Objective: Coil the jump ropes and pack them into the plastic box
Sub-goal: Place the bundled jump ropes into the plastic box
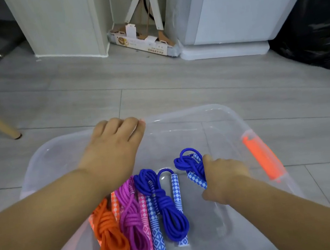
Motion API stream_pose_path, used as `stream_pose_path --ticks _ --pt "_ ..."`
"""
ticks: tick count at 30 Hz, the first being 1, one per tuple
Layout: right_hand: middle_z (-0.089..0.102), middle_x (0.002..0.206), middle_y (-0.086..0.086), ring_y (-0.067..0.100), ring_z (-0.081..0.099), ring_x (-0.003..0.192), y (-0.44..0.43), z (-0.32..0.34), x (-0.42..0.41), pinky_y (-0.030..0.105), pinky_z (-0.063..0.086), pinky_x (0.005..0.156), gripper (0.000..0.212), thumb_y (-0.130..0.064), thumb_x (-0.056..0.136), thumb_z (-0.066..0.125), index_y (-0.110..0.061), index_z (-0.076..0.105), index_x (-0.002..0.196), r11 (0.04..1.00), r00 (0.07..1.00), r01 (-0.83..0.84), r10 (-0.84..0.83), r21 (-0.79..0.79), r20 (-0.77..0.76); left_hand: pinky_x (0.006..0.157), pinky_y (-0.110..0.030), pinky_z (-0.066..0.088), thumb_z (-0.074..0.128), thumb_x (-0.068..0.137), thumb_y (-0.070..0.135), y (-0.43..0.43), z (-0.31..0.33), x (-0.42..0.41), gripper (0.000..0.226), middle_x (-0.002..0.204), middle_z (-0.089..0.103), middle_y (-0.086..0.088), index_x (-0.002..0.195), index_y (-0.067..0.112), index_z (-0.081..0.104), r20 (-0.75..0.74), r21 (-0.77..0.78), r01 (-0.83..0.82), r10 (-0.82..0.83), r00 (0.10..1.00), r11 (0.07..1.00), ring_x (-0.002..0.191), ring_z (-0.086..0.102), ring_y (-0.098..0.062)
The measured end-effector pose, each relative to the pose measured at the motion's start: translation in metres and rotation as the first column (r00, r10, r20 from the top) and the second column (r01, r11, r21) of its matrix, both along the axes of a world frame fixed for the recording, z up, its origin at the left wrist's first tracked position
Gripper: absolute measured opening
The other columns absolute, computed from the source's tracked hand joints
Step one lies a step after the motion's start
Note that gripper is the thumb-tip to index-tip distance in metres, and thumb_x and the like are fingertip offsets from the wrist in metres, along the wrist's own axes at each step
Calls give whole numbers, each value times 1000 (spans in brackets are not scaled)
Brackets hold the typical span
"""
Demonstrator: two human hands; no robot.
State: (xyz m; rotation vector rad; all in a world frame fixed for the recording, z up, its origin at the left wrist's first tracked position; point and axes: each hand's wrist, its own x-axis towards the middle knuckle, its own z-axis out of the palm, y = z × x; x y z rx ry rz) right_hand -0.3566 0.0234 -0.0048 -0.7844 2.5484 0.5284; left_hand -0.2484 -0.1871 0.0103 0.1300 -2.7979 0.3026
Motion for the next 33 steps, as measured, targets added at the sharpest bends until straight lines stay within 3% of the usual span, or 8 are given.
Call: stream_pose_path --ticks 7,10,14,17,21,23,26,33 --pt "45 135 19 30 52 118 -9 -53 13 37 42 92 68 -21 93 45 5 6 143 990 986 41 -62 136 157 86 -44 27 82 47 11 3 -6 4 83 117 55 -15 125 0 54 27 52 -21 20 999 998 95 40 -32" --pt "48 129 22 35 53 113 -12 -59 18 42 42 91 67 -30 93 47 1 13 142 992 954 123 -130 42 272 87 -44 27 81 47 11 2 -6 4 84 118 54 -15 126 -1 53 20 62 -18 17 1000 998 97 40 -32" --pt "43 135 22 35 50 117 -8 -57 15 40 39 94 89 -51 94 40 0 -12 144 987 939 113 -144 116 311 88 -44 26 82 45 12 1 -5 5 89 123 48 -15 127 -1 51 61 55 -19 15 998 998 101 40 -33" --pt "50 130 20 34 53 114 -4 -49 10 40 41 93 84 -46 92 48 -3 -1 146 990 927 136 -144 48 346 91 -43 24 84 45 15 2 2 6 93 125 54 -18 130 -2 50 125 45 -57 51 991 997 106 40 -33" --pt "60 118 15 32 57 107 -1 -34 13 38 44 89 85 -45 93 47 -6 -6 147 992 931 98 -121 83 345 112 -36 11 51 90 34 13 24 8 81 155 6 -5 150 10 3 291 63 -99 77 954 993 139 14 -26" --pt "59 115 9 29 58 103 1 -23 14 35 43 78 65 -44 91 50 -12 23 140 998 966 28 -42 57 255 115 -34 11 42 95 37 17 38 13 74 156 -6 -3 150 14 -3 384 67 -123 88 919 990 142 4 -24" --pt "56 116 4 26 57 103 3 5 22 32 38 71 39 -41 93 46 -15 43 122 990 984 -138 136 14 116 111 -36 22 41 95 39 23 54 27 63 154 2 -5 147 17 14 426 59 -142 104 899 988 139 14 -25" --pt "56 118 3 28 55 106 18 77 74 32 39 72 38 -42 94 44 -19 44 125 942 957 -288 292 -171 -4 88 -38 46 42 93 41 42 82 95 38 123 51 -1 125 22 51 429 70 -131 89 899 989 113 51 -26"
